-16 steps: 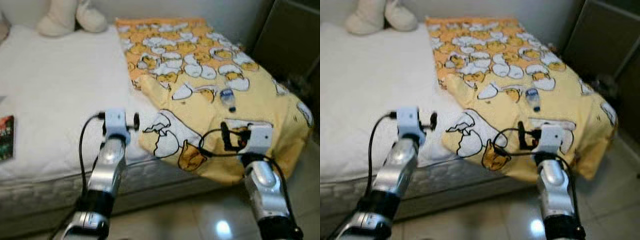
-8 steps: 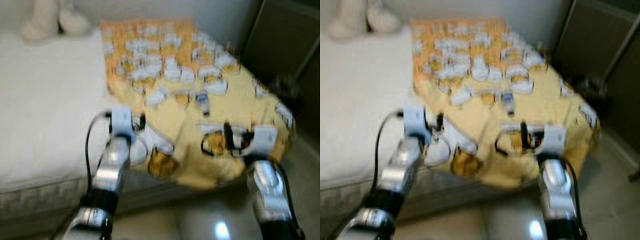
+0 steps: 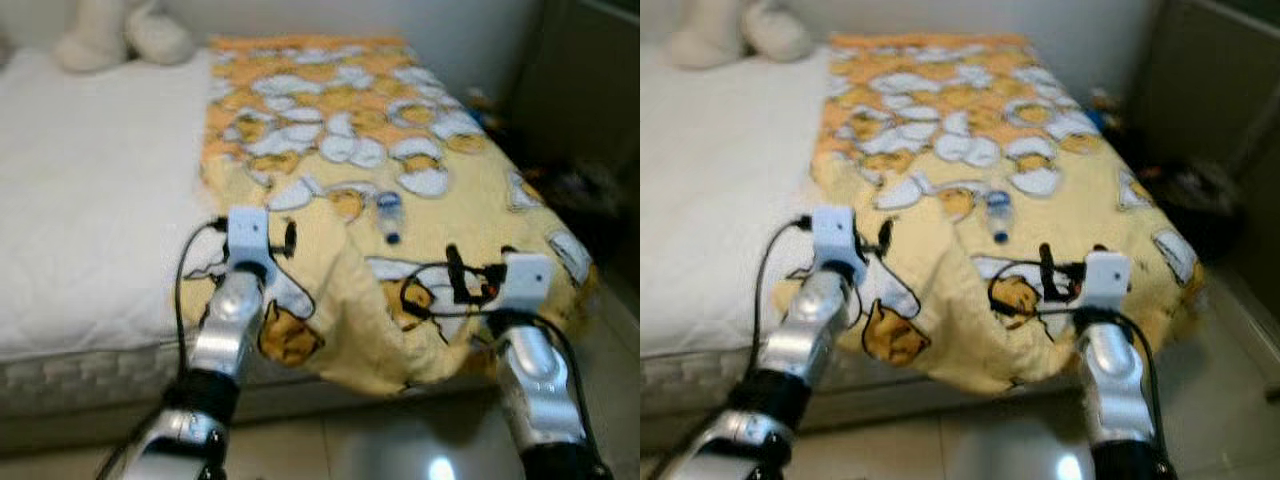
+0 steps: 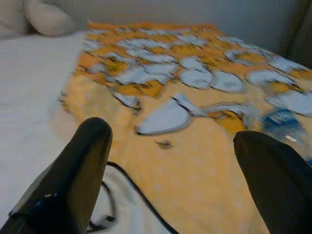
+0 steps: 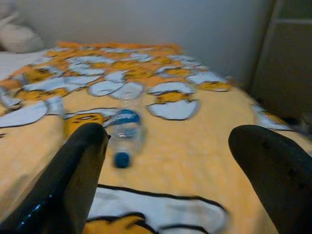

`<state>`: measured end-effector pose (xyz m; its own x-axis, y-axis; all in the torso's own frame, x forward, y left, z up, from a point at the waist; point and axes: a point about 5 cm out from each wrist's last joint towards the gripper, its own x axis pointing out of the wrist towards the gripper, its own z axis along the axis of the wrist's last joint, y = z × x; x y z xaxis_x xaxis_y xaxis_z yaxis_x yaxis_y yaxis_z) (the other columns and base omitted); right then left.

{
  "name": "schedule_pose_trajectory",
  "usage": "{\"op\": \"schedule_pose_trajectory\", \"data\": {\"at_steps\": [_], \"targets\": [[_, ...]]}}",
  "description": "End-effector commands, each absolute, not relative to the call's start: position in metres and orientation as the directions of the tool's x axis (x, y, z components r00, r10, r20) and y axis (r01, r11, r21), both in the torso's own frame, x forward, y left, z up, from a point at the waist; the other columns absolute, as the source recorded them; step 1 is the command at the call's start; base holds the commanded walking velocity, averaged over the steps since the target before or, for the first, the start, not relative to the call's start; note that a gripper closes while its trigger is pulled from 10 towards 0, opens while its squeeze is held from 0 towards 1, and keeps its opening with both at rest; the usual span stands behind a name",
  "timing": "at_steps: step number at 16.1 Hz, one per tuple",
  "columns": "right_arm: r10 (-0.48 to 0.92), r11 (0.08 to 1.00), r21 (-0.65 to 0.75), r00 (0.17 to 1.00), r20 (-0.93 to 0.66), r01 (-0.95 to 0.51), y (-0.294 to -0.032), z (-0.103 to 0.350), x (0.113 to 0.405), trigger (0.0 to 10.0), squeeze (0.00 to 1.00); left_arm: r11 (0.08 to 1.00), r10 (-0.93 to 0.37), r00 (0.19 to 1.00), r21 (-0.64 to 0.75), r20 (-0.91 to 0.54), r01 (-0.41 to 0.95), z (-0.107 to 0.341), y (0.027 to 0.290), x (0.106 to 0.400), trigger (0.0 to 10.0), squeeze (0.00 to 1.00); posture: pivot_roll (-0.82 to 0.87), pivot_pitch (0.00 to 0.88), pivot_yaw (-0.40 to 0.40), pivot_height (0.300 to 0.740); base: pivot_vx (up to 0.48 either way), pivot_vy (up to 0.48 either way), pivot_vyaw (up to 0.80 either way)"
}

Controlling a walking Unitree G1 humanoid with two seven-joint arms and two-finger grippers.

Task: Clean up the room

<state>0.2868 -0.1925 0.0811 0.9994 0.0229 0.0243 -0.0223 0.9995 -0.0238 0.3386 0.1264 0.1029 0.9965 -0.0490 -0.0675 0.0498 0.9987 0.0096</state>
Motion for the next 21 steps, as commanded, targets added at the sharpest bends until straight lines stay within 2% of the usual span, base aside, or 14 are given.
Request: {"op": "schedule_pose_trajectory", "data": {"at_steps": [1, 2, 3, 5, 8, 17, 21], "targets": [[0.020, 1.000, -0.023, 0.999, 0.028, -0.019, -0.1934, 0.0829, 0.2877, 10.0, 0.00, 0.994, -0.054, 0.998, 0.094, -0.042, 0.057, 0.1073, 0.1253, 0.3402, 10.0, 1.00, -0.09, 0.000, 0.014, 0.740, 0.371, -0.300, 0.00], [0.023, 0.999, -0.026, 0.999, 0.025, -0.022, -0.1932, 0.0828, 0.2880, 10.0, 0.00, 0.994, -0.053, 0.998, 0.093, -0.036, 0.057, 0.1081, 0.1245, 0.3408, 10.0, 0.10, -0.09, 0.000, 0.015, 0.740, 0.000, -0.240, 0.00], [0.028, 0.999, -0.042, 0.999, 0.027, -0.027, -0.1928, 0.0839, 0.2887, 10.0, 0.00, 0.994, -0.068, 0.997, 0.082, -0.045, 0.071, 0.1078, 0.1213, 0.3417, 10.0, 0.00, -0.09, 0.000, 0.014, 0.740, 0.000, 0.000, 0.00], [0.026, 0.998, -0.052, 0.999, 0.035, -0.024, -0.1938, 0.0859, 0.2893, 10.0, 0.00, 0.993, -0.116, 0.992, 0.024, -0.041, 0.117, 0.1076, 0.1164, 0.3411, 10.0, 0.00, -0.10, 0.000, 0.014, 0.740, 0.000, 0.000, 0.00], [0.021, 0.998, -0.052, 0.999, 0.036, -0.019, -0.1956, 0.0850, 0.2880, 10.0, 0.00, 0.993, -0.111, 0.993, -0.028, -0.045, 0.110, 0.1063, 0.1181, 0.3427, 10.0, 0.00, -0.10, 0.000, 0.011, 0.740, 0.480, 0.000, 0.00], [0.035, 0.998, -0.044, 0.999, 0.033, -0.034, -0.1910, 0.0833, 0.2861, 10.0, 0.00, 0.993, -0.117, 0.993, -0.025, -0.007, 0.116, 0.1105, 0.1206, 0.3430, 10.0, 0.00, -0.09, 0.000, 0.015, 0.740, 0.477, 0.000, 0.00], [0.044, 0.998, -0.052, 0.999, 0.009, -0.043, -0.1883, 0.0808, 0.2864, 10.0, 0.00, 0.995, -0.099, 0.995, 0.001, -0.019, 0.099, 0.1085, 0.1241, 0.3430, 10.0, 0.00, -0.09, 0.000, 0.015, 0.740, 0.081, 0.198, 0.00]]}}
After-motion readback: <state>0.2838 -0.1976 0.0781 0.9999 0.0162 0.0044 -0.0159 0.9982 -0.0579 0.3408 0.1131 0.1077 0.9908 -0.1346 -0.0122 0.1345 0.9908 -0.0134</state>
